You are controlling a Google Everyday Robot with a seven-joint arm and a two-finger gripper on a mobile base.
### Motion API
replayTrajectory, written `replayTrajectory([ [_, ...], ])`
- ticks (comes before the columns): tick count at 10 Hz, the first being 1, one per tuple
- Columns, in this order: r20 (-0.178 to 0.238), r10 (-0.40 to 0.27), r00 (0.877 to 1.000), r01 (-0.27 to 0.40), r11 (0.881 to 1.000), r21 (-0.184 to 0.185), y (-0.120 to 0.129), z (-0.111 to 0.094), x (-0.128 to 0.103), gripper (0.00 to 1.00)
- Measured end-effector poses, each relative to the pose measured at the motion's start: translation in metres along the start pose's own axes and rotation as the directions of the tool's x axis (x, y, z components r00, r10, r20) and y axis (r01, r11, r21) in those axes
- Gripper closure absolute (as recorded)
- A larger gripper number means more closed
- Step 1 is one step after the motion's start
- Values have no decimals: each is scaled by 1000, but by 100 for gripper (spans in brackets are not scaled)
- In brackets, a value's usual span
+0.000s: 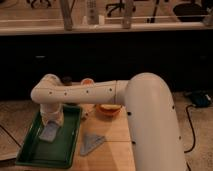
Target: Place sponge in tray
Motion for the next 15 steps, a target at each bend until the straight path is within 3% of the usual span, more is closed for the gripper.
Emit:
replayTrajectory([
  [15,25,-12,1000,11,1000,11,-2,10,6,20],
])
